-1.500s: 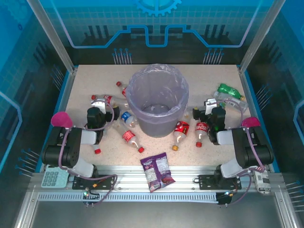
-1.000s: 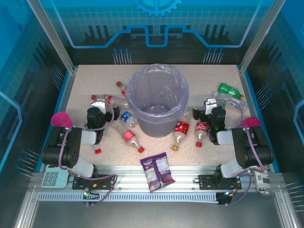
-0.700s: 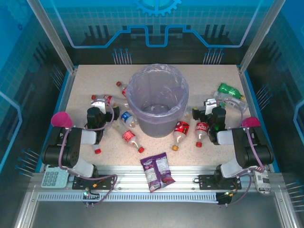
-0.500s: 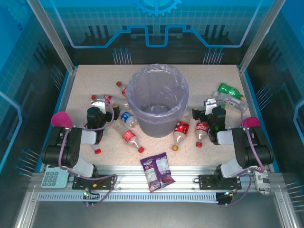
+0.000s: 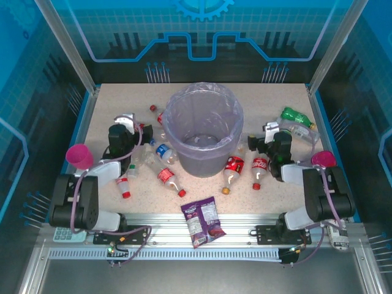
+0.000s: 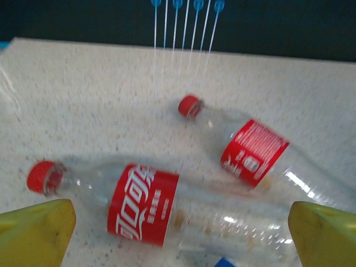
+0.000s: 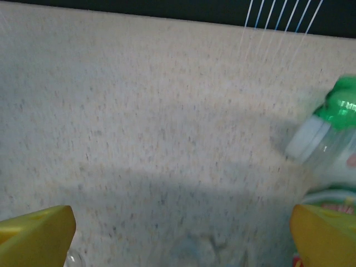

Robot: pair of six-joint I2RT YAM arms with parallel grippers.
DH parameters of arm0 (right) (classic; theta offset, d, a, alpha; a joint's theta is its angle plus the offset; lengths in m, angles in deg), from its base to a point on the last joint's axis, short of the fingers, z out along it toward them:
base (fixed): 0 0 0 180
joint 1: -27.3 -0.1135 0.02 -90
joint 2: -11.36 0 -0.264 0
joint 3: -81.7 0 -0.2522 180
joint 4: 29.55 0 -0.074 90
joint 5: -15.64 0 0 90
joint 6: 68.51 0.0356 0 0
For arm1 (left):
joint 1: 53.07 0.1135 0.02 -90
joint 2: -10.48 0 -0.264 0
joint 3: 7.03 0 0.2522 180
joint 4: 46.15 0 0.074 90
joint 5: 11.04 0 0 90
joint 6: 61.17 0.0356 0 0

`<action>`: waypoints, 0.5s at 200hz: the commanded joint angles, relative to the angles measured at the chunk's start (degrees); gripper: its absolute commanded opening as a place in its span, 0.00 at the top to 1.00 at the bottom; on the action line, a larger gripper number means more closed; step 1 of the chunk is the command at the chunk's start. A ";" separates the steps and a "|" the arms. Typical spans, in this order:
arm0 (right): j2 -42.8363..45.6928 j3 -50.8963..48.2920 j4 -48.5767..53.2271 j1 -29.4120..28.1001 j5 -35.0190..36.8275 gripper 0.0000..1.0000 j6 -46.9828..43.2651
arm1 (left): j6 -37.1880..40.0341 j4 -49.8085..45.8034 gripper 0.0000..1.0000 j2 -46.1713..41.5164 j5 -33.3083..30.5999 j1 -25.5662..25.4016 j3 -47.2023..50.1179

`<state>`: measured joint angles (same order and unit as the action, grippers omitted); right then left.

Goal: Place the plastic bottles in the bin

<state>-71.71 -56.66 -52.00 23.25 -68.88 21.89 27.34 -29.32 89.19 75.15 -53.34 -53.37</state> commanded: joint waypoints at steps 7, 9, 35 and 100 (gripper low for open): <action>9.85 8.82 18.65 0.53 0.07 0.00 2.19 | -3.43 -15.67 0.01 -6.75 -1.74 0.11 -7.65; 10.31 9.60 19.91 0.47 0.37 0.00 2.53 | -3.78 -16.82 0.01 -7.07 -1.79 0.10 -8.31; 13.47 22.03 48.15 0.64 5.92 0.00 9.37 | -9.50 -28.02 0.04 -10.74 -1.29 -0.51 -16.43; 7.08 35.89 79.56 6.93 8.79 0.02 13.79 | -13.06 -52.62 0.18 -9.91 9.79 -9.94 -42.48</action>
<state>-60.89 -20.84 11.12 27.47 -60.75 32.78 15.05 -69.10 78.29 78.36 -59.61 -88.50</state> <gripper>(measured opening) 0.995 0.847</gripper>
